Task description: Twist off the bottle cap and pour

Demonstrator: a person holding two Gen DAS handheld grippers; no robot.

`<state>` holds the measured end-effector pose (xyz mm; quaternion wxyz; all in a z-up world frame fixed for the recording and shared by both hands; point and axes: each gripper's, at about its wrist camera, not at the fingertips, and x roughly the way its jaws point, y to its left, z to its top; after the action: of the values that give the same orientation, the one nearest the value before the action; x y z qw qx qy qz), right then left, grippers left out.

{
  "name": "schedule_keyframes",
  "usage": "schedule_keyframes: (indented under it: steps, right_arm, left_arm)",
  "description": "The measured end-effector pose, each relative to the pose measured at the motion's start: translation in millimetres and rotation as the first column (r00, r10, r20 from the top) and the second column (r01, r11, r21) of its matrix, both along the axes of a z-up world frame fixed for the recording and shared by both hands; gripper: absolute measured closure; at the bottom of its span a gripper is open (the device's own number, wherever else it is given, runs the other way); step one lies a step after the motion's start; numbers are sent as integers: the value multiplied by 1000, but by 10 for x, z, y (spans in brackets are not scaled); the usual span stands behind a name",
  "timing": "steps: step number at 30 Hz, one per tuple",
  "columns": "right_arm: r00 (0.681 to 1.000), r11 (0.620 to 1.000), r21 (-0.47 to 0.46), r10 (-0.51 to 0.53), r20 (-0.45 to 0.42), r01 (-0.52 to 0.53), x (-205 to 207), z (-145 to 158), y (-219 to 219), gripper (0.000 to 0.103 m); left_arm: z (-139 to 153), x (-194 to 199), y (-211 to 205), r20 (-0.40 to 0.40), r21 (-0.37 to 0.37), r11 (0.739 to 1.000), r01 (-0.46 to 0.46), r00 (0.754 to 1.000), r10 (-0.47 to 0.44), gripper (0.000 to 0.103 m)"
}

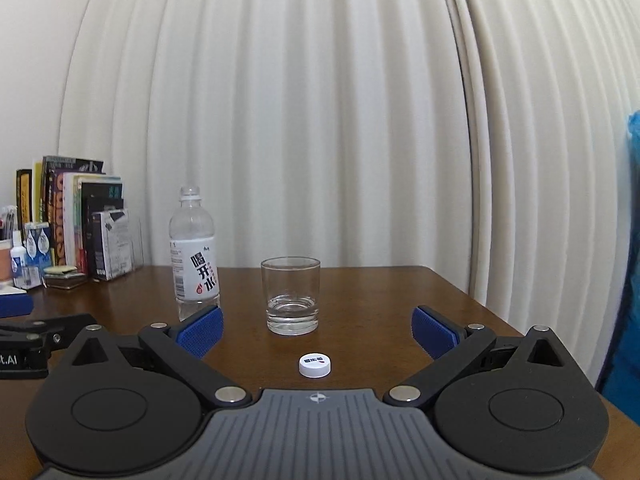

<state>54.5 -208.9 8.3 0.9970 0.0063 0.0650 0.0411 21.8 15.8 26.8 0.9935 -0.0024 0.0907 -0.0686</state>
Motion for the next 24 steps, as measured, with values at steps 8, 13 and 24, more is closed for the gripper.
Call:
schedule_keyframes:
  steps: [8,13,24]
  right_arm:
    - [998,999,22,-30,61,29,-152,-167,-63,0]
    - [985,1000,13,-6,171,3,-285,-275,-40,0]
    - [986,1000,24,-11,166,7,-275,-286,-37,0]
  left_arm:
    - [-128,-60,-59,4,15,998,-57,998,57,0]
    - [-188,-63,-94,16,30,997,-69,998,68,0]
    - [-201,-104,-92,39,12,996,-90,995,89,0]
